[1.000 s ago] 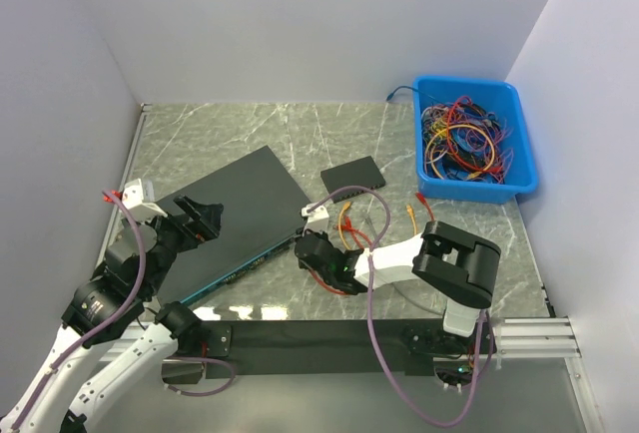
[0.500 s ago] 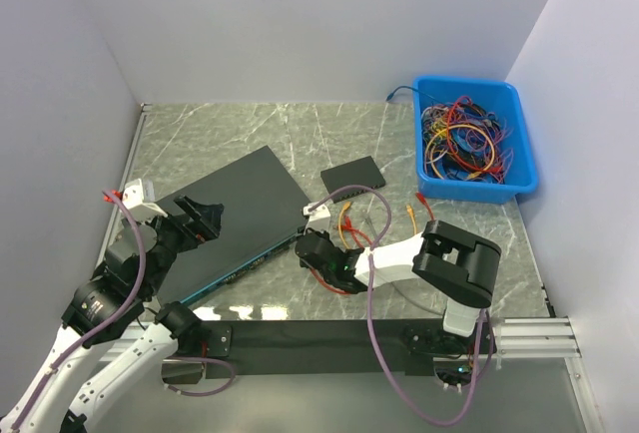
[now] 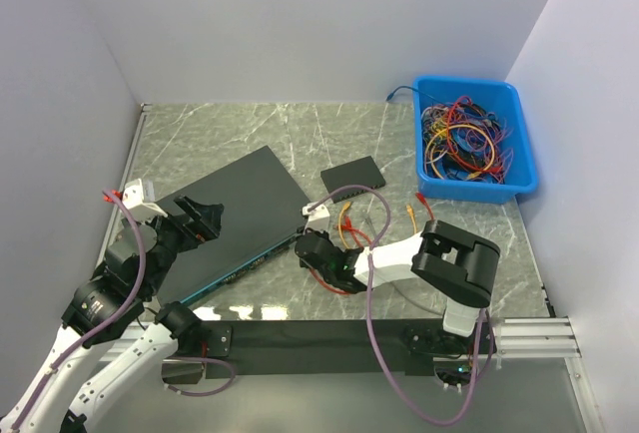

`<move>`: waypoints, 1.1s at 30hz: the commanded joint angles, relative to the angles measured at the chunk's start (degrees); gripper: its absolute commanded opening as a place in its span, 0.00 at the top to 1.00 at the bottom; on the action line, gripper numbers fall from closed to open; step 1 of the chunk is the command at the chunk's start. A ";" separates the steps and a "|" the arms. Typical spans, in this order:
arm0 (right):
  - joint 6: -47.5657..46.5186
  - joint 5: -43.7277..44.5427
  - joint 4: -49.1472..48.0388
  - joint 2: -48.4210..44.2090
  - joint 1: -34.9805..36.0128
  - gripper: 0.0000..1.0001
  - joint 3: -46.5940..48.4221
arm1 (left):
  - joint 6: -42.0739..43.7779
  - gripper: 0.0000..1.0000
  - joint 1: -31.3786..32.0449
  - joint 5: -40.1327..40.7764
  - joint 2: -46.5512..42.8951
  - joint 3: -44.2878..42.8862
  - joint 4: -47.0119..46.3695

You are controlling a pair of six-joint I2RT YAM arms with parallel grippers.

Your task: Insert the plug into the switch port

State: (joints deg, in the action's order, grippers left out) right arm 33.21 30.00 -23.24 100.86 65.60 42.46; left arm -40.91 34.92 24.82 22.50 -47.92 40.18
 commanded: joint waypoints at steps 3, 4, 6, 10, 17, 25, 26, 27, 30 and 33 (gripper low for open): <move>-1.48 2.26 -2.59 1.62 -1.00 1.00 3.86 | 1.44 0.01 -0.11 -0.56 0.35 -0.24 -1.07; -1.83 2.17 -2.51 1.62 -1.09 1.00 4.04 | 1.44 0.01 -0.11 -0.56 0.26 -0.24 -1.07; -2.54 1.73 -3.20 1.89 -1.01 1.00 4.39 | 1.44 0.01 -0.11 -0.56 0.44 -0.24 -1.16; -5.52 1.91 -4.61 1.89 -0.56 1.00 4.21 | 1.53 0.01 -0.11 -0.56 0.44 -0.24 -1.16; -9.65 2.43 -8.39 0.57 -0.56 1.00 2.80 | 1.62 0.01 -0.11 -0.65 0.61 -0.24 -1.16; -10.71 3.66 -9.19 0.39 -0.48 1.00 3.86 | 1.79 0.01 -0.11 -0.65 0.79 -0.15 -1.25; -10.89 3.92 -9.27 -0.04 -0.56 1.00 4.21 | 1.79 0.01 -0.11 -0.56 0.79 -0.15 -1.25; -11.06 3.93 -9.45 -0.22 -0.48 1.00 4.30 | 1.88 0.01 -0.11 -0.65 0.96 -0.24 -1.16; -11.33 4.28 -10.41 -1.89 -0.48 1.00 3.78 | 1.97 0.01 -0.11 -0.47 1.14 -0.24 -1.25; -10.98 4.81 -12.08 -3.74 -0.56 1.00 1.93 | 2.06 0.01 -0.11 -0.56 1.23 -0.24 -1.25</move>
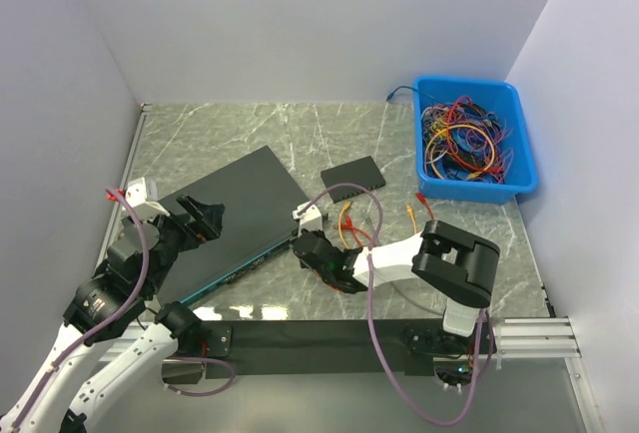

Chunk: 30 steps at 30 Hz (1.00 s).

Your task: Insert the plug into the switch port

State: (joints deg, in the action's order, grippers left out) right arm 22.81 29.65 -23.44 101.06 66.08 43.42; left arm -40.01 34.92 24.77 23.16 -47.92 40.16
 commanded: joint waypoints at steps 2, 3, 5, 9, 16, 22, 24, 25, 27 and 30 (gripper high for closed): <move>-0.48 5.60 -12.94 -5.16 -0.96 1.00 -0.43 | 1.25 0.01 -0.20 -0.52 0.66 -0.15 -1.31; -0.48 5.51 -13.99 -5.43 -0.96 1.00 -0.79 | 1.25 0.01 -0.11 -0.52 0.83 -0.07 -1.31; -0.57 5.07 -15.05 -6.04 -1.05 1.00 -1.93 | 1.34 0.01 -0.11 -0.52 0.92 -0.15 -1.31; -0.66 4.28 -14.53 -4.47 -0.96 1.00 -0.80 | 1.34 0.01 -0.11 -0.52 1.01 -0.16 -1.31; 0.57 2.96 -15.58 0.71 -0.96 1.00 0.17 | 1.34 0.01 -0.11 -0.43 0.92 -0.24 -1.31; 0.92 2.87 -16.81 2.13 -0.96 1.00 0.18 | 1.34 0.01 -0.11 -0.52 0.75 -0.24 -1.31; 1.01 2.87 -17.42 2.13 -0.96 1.00 -0.17 | 1.34 0.01 -0.11 -0.52 0.66 -0.15 -1.40; 1.10 3.13 -17.95 1.52 -0.96 1.00 -0.44 | 1.34 0.01 -0.11 -0.52 0.75 -0.07 -1.32; 1.27 3.57 -19.79 0.64 -0.96 1.00 -2.10 | 1.25 0.01 -0.11 -0.52 0.66 -0.15 -1.31; 1.19 4.10 -21.81 -1.47 -0.96 1.00 -4.04 | 1.42 0.01 -0.11 -0.34 0.66 -0.15 -1.31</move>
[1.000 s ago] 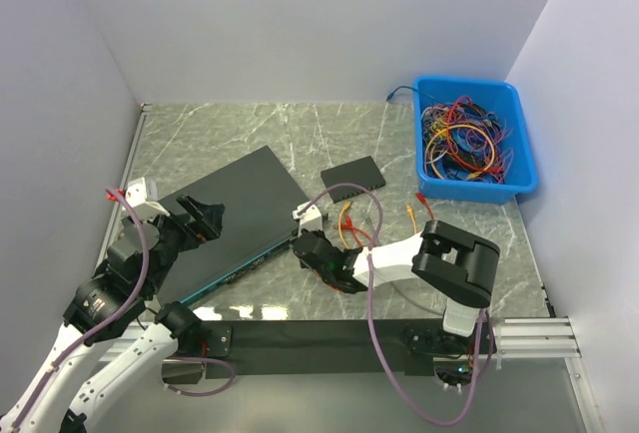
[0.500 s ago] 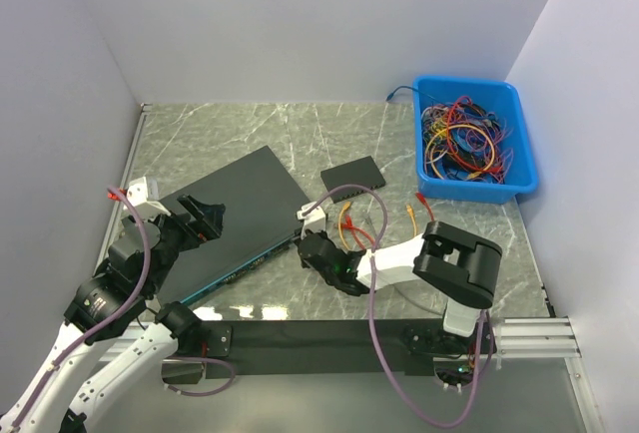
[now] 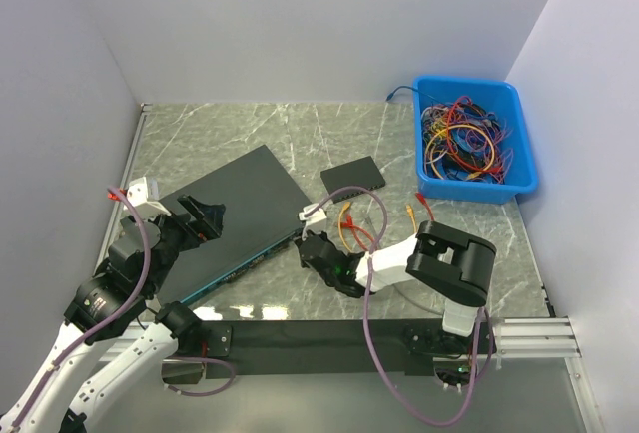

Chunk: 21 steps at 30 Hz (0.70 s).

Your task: Insert the plug into the switch port

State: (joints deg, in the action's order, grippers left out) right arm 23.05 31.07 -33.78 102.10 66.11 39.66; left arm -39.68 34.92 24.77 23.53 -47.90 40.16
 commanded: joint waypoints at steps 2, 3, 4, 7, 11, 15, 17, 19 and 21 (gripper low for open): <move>1.12 2.77 -12.45 -3.14 -0.98 1.00 -1.69 | 0.92 0.01 -0.11 -0.34 0.38 -0.26 -1.23; 1.12 2.94 -13.32 -3.23 -0.98 1.00 -2.04 | 0.92 0.01 -0.11 -0.34 0.29 -0.18 -1.14; 1.30 2.77 -13.68 -3.58 -1.07 1.00 -2.65 | 0.92 0.01 -0.11 -0.34 0.29 -0.26 -1.23; 1.47 2.33 -15.35 -3.93 -1.07 1.00 -3.53 | 0.92 0.01 -0.11 -0.25 0.20 -0.18 -1.23; 1.30 1.72 -15.26 -2.88 -0.98 1.00 -2.75 | 0.92 0.01 -0.11 -0.25 0.38 -0.18 -1.14; 1.74 0.93 -16.66 -0.42 -0.98 1.00 -2.39 | 0.92 0.01 -0.11 -0.17 0.29 -0.18 -1.23; 1.82 0.83 -16.50 0.46 -1.07 1.00 -1.78 | 0.92 0.01 -0.11 -0.25 0.20 -0.18 -1.23; 1.91 0.75 -16.14 0.99 -0.98 1.00 -1.43 | 0.92 0.01 -0.11 -0.25 0.38 -0.18 -1.23; 2.09 0.92 -15.19 1.34 -0.98 1.00 -1.25 | 0.92 0.01 -0.11 -0.25 0.38 -0.26 -1.23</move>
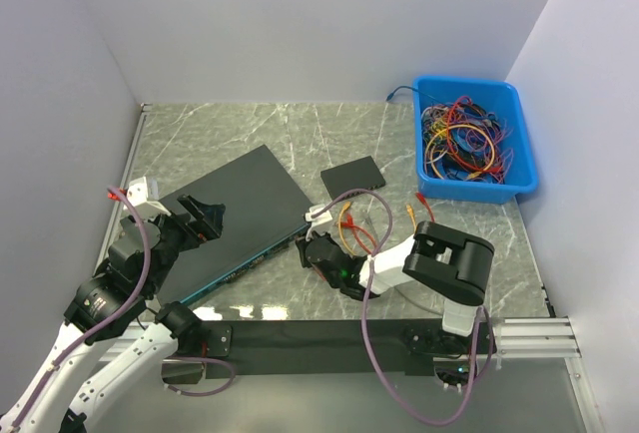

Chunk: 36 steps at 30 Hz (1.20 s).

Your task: Insert the plug into the switch port

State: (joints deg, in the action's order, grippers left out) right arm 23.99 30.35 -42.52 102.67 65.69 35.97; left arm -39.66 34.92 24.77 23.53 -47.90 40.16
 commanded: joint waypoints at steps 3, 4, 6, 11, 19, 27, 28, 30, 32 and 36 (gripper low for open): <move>1.59 2.26 -6.60 0.51 -0.56 1.00 2.01 | 0.90 0.01 -0.11 -0.25 0.38 -0.26 -1.22; 1.59 2.26 -6.87 0.51 -0.56 1.00 1.74 | 0.90 0.01 -0.11 -0.25 0.38 -0.26 -1.14; 1.50 2.52 -6.78 0.60 -0.56 1.00 1.83 | 0.90 0.01 -0.11 -0.17 0.29 -0.18 -1.23; 0.97 2.96 -8.97 1.21 -0.65 1.00 2.00 | 0.90 0.01 -0.11 -0.25 0.29 -0.18 -1.23; 0.44 0.16 -16.63 6.92 -1.53 1.00 1.65 | 0.90 0.01 -0.11 -0.17 0.38 -0.26 -1.14; 0.53 -2.66 -17.68 9.22 -3.29 1.00 2.79 | 0.90 0.01 -0.11 -0.34 0.90 -0.18 -1.14; 0.27 -2.84 -17.77 9.04 -3.29 1.00 2.97 | 0.90 0.01 -0.11 -0.34 0.82 -0.26 -1.05; -0.70 -3.28 -17.08 8.43 -3.29 1.00 3.58 | 0.90 0.01 -0.11 -0.34 0.90 -0.26 -1.14; -1.48 -3.89 -16.10 8.25 -3.29 1.00 4.90 | 0.90 0.01 -0.11 -0.34 0.73 -0.09 -1.14; -2.28 -5.03 -11.63 8.16 -3.20 0.67 7.71 | 0.99 0.01 -0.11 -0.43 0.99 -0.26 -1.14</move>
State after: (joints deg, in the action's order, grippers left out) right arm 21.78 28.25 -53.78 110.69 62.94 38.61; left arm -39.66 34.92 24.77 23.88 -47.90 40.16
